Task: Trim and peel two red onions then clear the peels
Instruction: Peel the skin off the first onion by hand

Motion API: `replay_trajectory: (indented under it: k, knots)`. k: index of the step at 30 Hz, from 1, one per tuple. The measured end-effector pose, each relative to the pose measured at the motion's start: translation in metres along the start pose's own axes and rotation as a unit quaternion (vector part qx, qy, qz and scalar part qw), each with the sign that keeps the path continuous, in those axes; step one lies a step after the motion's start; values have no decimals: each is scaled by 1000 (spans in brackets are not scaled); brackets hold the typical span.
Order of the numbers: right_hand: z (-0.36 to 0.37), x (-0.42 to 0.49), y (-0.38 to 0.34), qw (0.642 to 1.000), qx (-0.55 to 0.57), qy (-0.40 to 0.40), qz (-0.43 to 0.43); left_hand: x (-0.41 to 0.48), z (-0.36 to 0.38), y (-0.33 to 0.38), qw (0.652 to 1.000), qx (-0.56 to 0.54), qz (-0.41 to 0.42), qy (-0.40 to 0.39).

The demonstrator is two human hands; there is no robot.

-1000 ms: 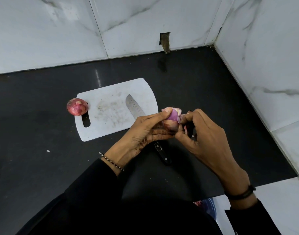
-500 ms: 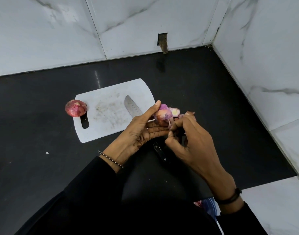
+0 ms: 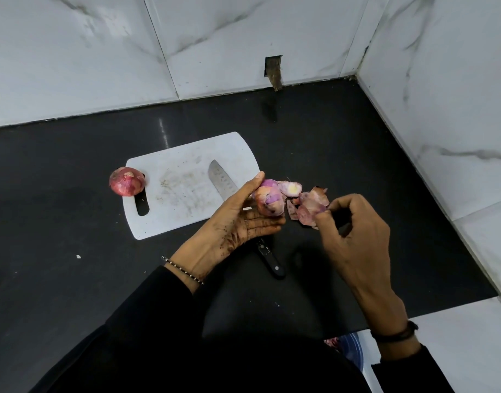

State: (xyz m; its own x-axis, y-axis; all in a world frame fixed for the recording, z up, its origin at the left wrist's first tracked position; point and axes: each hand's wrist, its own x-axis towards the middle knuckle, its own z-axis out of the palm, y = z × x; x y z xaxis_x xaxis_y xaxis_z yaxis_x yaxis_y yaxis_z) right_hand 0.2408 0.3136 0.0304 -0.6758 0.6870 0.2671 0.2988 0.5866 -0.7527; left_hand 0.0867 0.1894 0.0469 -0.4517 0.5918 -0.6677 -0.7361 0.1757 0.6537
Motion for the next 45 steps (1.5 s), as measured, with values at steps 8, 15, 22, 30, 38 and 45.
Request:
replay_trajectory:
  k: [8, 15, 22, 30, 38, 45]
  knots:
    - [4, -1, 5, 998, -6, -9, 60, 0, -1, -1, 1000, 23, 7, -16]
    - [7, -1, 2, 999, -6, -34, 24, -1, -1, -5, 997, 38, 44, -50]
    - [9, -2, -10, 996, 65, -40, 38, -2, -5, -9, 992, 10, 69, -102]
    - [10, -7, -17, 991, 102, -22, 78, 3, -9, -11, 988, -53, 83, -122]
    - [12, -8, -22, 984, 143, -36, 102, 6, -10, -12, 980, -53, 122, -146]
    - [12, -7, -22, 975, 174, -48, 126, 6, -12, -11, 978, -34, 141, -150]
